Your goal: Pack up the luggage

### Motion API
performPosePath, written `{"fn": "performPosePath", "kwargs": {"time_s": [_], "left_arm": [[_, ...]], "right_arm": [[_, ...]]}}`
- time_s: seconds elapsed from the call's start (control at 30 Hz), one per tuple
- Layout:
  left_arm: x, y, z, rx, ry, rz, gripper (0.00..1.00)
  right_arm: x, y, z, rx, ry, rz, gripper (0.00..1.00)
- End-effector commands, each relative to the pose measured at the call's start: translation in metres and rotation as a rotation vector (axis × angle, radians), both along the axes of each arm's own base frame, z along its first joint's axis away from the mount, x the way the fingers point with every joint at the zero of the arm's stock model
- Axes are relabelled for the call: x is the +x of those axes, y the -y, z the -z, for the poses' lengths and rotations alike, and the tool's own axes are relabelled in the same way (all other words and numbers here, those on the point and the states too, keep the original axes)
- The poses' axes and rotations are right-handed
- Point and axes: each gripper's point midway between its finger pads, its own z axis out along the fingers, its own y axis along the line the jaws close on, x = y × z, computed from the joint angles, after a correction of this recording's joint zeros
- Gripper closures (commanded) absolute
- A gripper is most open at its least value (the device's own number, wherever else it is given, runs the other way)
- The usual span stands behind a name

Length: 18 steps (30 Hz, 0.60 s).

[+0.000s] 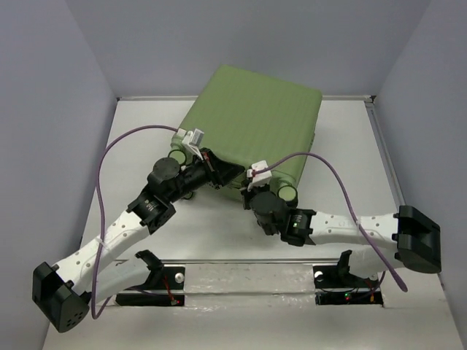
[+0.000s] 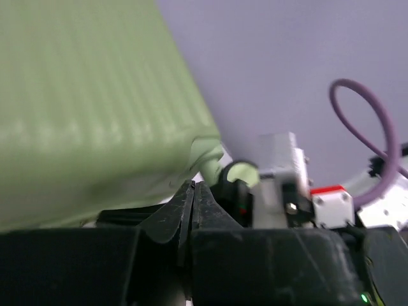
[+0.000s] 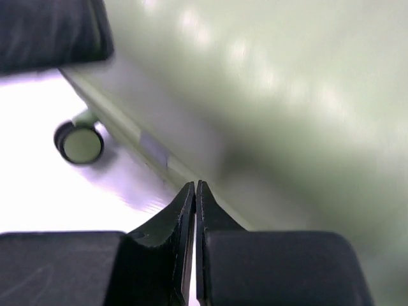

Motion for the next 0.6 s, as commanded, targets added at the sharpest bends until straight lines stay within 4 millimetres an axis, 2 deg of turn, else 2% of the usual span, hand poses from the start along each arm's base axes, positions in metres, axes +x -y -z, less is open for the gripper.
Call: {"fn": "performPosePath", "kwargs": {"time_s": [0.0, 0.03, 0.07, 0.13, 0.17, 0.23, 0.27, 0.3, 0.37, 0.4, 0.47, 0.5, 0.57], "left_arm": [[-0.032, 0.021, -0.028, -0.138, 0.024, 0.197, 0.94], [-0.034, 0.022, -0.029, -0.139, 0.029, 0.199, 0.94], [-0.036, 0.02, -0.032, -0.146, 0.038, 0.196, 0.94], [-0.039, 0.019, -0.035, -0.149, 0.052, 0.199, 0.94], [-0.039, 0.018, -0.034, -0.144, 0.059, 0.198, 0.94], [-0.033, 0.011, -0.029, -0.077, 0.054, 0.145, 0.94], [-0.026, 0.002, -0.024, 0.011, 0.109, 0.087, 0.94], [-0.019, -0.018, -0.027, 0.073, 0.1, -0.022, 0.94], [-0.012, -0.047, -0.03, 0.169, 0.129, -0.136, 0.94], [-0.004, -0.08, -0.03, 0.278, 0.118, -0.283, 0.78], [0.003, -0.112, -0.024, 0.386, 0.083, -0.418, 0.47], [0.004, -0.134, -0.013, 0.463, 0.037, -0.5, 0.16], [0.003, -0.148, 0.0, 0.509, -0.016, -0.546, 0.02]], "right_arm": [[0.004, -0.027, -0.039, 0.143, 0.002, -0.146, 0.93], [0.0, -0.034, -0.041, 0.198, -0.02, -0.171, 0.93], [-0.008, -0.046, -0.023, 0.24, -0.062, -0.226, 0.93], [-0.014, -0.056, -0.001, 0.244, -0.113, -0.265, 0.93], [-0.014, -0.062, 0.016, 0.235, -0.153, -0.261, 0.93], [-0.003, -0.049, 0.029, 0.235, -0.178, -0.205, 0.93], [-0.001, -0.042, 0.033, 0.265, -0.202, -0.193, 0.93], [0.002, -0.026, 0.036, 0.276, -0.21, -0.183, 0.93], [0.0, -0.014, 0.034, 0.269, -0.194, -0.167, 0.93], [0.0, -0.005, 0.033, 0.267, -0.192, -0.16, 0.93], [-0.004, -0.002, 0.033, 0.265, -0.195, -0.172, 0.93], [-0.007, -0.002, 0.034, 0.264, -0.201, -0.188, 0.93], [-0.009, -0.002, 0.038, 0.258, -0.209, -0.194, 0.93]]}}
